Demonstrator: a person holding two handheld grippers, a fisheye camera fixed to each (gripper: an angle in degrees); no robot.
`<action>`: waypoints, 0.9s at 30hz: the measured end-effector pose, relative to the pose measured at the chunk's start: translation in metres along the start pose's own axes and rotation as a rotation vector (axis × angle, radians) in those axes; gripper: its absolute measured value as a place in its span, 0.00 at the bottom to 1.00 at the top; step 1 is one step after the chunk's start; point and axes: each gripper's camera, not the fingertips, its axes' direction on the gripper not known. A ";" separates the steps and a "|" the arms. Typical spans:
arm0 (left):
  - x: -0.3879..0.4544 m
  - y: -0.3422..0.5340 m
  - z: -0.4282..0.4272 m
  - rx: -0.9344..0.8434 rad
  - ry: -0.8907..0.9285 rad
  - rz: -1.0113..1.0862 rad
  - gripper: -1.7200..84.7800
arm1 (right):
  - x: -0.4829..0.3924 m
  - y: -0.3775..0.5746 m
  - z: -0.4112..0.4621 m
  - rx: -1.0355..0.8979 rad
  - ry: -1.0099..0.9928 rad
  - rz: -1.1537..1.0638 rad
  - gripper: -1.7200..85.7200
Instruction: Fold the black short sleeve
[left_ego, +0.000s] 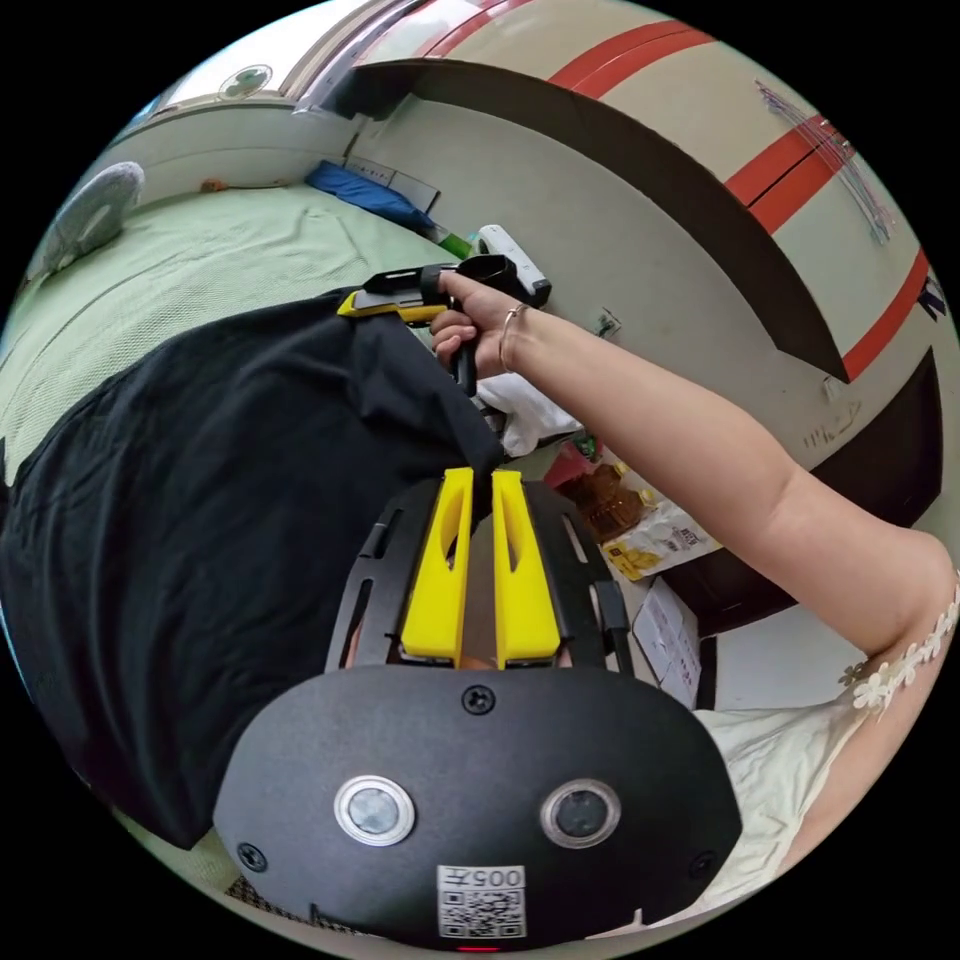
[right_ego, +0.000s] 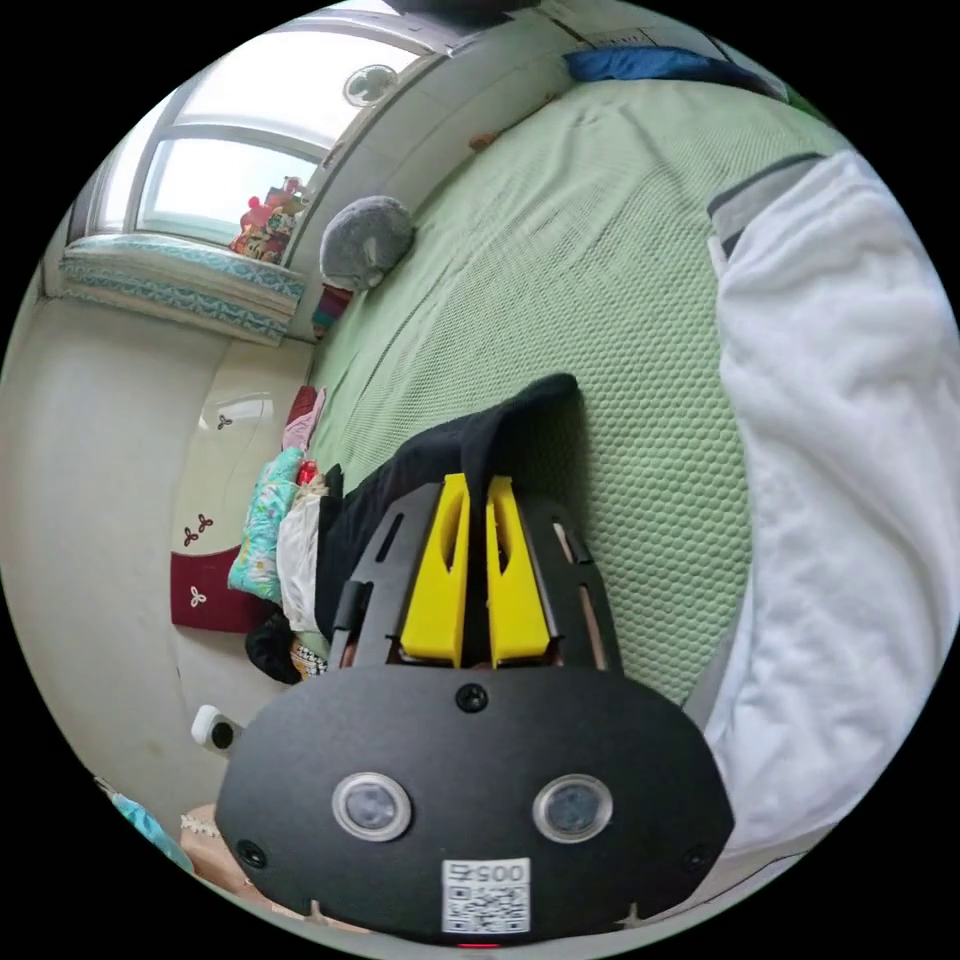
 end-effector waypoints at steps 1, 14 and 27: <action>0.007 -0.003 0.001 -0.003 0.004 0.018 0.08 | -0.004 0.000 -0.007 0.013 0.028 -0.010 0.01; 0.059 0.003 -0.024 0.088 0.129 0.118 0.07 | -0.056 0.021 -0.115 0.154 0.310 -0.011 0.01; -0.053 0.113 -0.138 0.200 0.001 -0.069 0.08 | -0.245 0.004 0.015 0.093 0.548 -0.239 0.01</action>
